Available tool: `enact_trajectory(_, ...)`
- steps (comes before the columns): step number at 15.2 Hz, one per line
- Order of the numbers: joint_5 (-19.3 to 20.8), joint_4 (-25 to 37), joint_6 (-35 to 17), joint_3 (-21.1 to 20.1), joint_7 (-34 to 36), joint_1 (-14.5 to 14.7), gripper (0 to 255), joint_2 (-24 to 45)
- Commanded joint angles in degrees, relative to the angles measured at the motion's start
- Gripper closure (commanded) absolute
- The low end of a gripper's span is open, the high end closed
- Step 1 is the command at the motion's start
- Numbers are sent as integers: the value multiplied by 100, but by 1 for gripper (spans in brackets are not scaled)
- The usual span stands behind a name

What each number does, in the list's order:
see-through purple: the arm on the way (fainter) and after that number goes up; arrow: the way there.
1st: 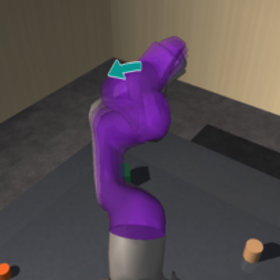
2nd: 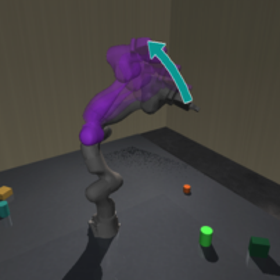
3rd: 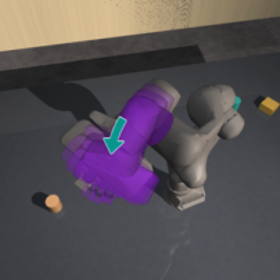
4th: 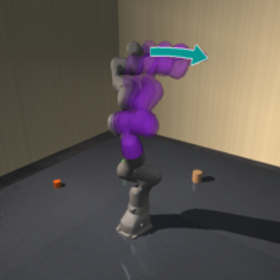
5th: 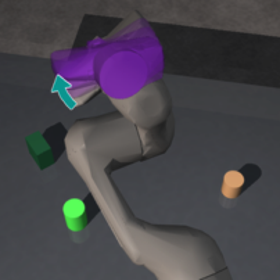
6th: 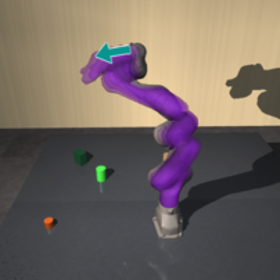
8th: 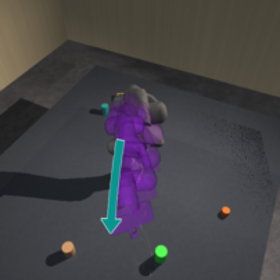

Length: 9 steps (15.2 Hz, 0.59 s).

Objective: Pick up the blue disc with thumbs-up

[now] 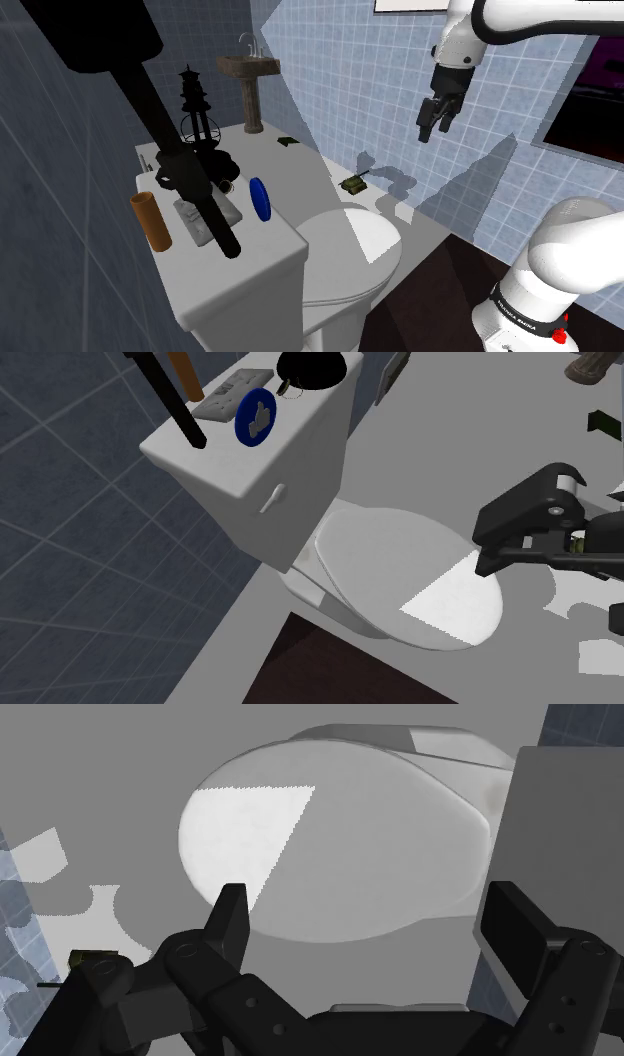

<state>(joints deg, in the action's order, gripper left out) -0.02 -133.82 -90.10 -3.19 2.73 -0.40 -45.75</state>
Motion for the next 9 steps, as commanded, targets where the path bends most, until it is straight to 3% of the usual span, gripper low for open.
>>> enact_trajectory(1, 0, 0, 0, 0, 0, 0, 0, 0)
enact_trajectory(9, -568, 335, -482, -1022, 1220, 207, 0, 668)
